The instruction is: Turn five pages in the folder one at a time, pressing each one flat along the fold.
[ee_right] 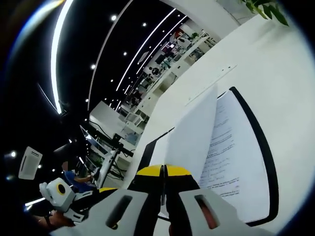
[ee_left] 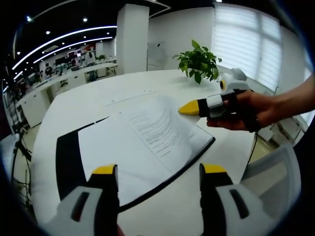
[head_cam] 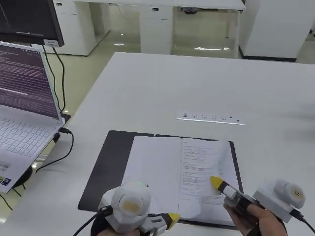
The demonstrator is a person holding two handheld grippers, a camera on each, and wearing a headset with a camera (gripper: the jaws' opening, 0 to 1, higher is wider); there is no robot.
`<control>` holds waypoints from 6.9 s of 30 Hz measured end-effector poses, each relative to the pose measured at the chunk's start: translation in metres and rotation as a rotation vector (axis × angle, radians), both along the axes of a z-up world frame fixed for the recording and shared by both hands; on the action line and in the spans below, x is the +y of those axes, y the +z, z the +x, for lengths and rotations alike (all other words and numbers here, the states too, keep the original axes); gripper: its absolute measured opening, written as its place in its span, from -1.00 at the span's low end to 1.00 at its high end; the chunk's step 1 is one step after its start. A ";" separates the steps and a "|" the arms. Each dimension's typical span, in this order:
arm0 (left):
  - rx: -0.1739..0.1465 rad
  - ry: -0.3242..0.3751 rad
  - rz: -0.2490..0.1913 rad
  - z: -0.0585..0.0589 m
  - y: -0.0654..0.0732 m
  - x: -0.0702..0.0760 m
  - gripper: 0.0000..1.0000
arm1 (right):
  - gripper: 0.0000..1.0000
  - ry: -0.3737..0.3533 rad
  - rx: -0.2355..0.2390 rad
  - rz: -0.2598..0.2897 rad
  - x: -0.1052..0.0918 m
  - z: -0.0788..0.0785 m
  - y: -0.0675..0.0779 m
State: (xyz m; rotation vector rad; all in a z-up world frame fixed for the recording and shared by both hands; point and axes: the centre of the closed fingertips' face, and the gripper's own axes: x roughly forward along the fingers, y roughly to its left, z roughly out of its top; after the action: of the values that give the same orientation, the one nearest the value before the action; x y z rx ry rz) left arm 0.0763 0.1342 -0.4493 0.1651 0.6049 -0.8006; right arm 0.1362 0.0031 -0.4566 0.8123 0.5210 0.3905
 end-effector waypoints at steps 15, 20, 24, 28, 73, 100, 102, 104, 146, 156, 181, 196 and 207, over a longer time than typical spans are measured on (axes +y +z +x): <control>-0.003 0.071 -0.007 -0.007 0.003 0.034 0.35 | -1.00 0.087 -0.009 0.012 0.058 0.010 0.004; -0.011 0.102 -0.018 -0.004 0.009 0.044 0.35 | -1.00 0.104 -0.009 0.025 0.076 0.010 0.003; -0.010 0.114 -0.020 -0.003 0.010 0.048 0.37 | -1.00 0.119 -0.007 0.037 0.091 0.010 0.003; -0.009 0.118 -0.020 -0.004 0.010 0.050 0.37 | -1.00 0.135 -0.007 0.050 0.103 0.012 0.004; 0.012 0.221 -0.043 0.004 0.008 0.107 0.38 | -1.00 0.253 0.198 0.101 0.218 0.017 -0.062; 0.047 0.226 -0.051 0.018 -0.001 0.118 0.39 | -0.30 0.413 0.178 0.126 0.236 0.001 -0.076; 0.035 0.229 -0.063 0.022 0.004 0.116 0.39 | -0.20 0.390 0.156 0.134 0.228 0.004 -0.068; 0.031 0.232 -0.067 0.025 0.005 0.115 0.39 | -0.17 0.380 0.142 0.134 0.216 0.003 -0.058; 0.229 0.140 0.086 0.040 -0.114 0.097 -1.00 | -0.28 0.268 0.025 -0.124 0.095 -0.013 -0.036; 0.182 0.106 0.103 0.043 -0.109 0.093 -1.00 | -0.32 0.289 0.024 -0.151 0.093 -0.006 -0.040; 0.244 0.128 0.053 0.042 -0.109 0.094 -1.00 | -0.65 0.227 0.050 -0.144 0.086 0.061 -0.068; 0.267 0.125 0.049 0.044 -0.111 0.094 -1.00 | -1.00 0.163 0.042 -0.074 0.078 0.095 -0.085; 0.273 0.131 0.046 0.045 -0.111 0.093 -1.00 | -1.00 0.043 0.026 -0.007 0.083 0.127 -0.072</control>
State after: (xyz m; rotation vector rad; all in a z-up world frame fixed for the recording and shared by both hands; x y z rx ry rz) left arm 0.1214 0.2277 -0.5599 0.0572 0.8837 -0.6871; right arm 0.2635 0.0864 -0.5287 0.8013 0.5643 0.4176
